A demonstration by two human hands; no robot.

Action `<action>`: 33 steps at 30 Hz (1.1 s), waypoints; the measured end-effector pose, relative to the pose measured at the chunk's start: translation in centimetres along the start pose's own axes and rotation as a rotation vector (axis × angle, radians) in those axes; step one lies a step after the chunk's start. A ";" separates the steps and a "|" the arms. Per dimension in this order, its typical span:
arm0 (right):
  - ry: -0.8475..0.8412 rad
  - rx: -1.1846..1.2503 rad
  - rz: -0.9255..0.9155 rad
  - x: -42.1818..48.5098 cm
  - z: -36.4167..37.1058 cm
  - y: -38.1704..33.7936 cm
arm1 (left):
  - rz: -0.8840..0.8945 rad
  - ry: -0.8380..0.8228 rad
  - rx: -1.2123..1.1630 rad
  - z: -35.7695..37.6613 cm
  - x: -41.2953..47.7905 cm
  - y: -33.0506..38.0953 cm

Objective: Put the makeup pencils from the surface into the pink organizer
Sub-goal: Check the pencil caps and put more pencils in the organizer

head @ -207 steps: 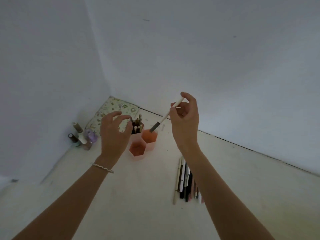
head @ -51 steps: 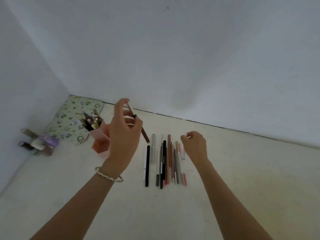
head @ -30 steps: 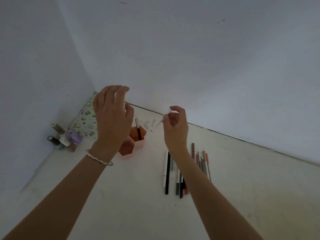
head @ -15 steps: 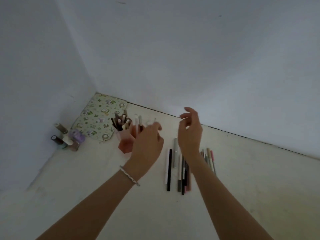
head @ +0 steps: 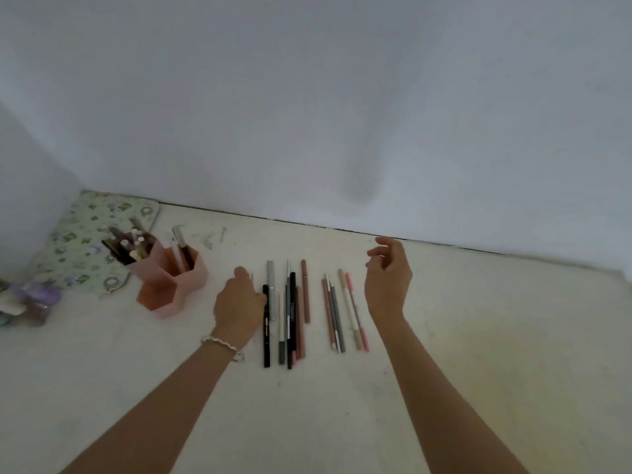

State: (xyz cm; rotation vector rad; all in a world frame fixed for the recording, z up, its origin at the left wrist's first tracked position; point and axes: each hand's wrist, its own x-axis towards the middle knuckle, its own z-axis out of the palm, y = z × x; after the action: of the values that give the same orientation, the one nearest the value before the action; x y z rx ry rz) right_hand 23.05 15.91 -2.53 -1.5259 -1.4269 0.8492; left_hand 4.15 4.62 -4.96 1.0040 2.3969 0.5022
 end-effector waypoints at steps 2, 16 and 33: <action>-0.016 -0.142 0.073 0.6 -0.8 1.4 | 0.076 0.127 -0.095 -1.5 0.6 1.1; -0.434 -0.725 0.089 -1.0 0.2 3.6 | 0.352 0.312 -0.416 -5.6 0.2 5.1; -0.255 0.185 -0.204 -3.5 9.0 -9.8 | 0.205 0.512 0.353 -14.1 4.7 -4.8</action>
State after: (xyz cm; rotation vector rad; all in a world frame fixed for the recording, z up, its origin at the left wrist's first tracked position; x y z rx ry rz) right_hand 10.52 13.48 2.58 -1.1430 -1.6066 1.0455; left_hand -9.34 2.84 2.68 1.4257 2.9235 0.4577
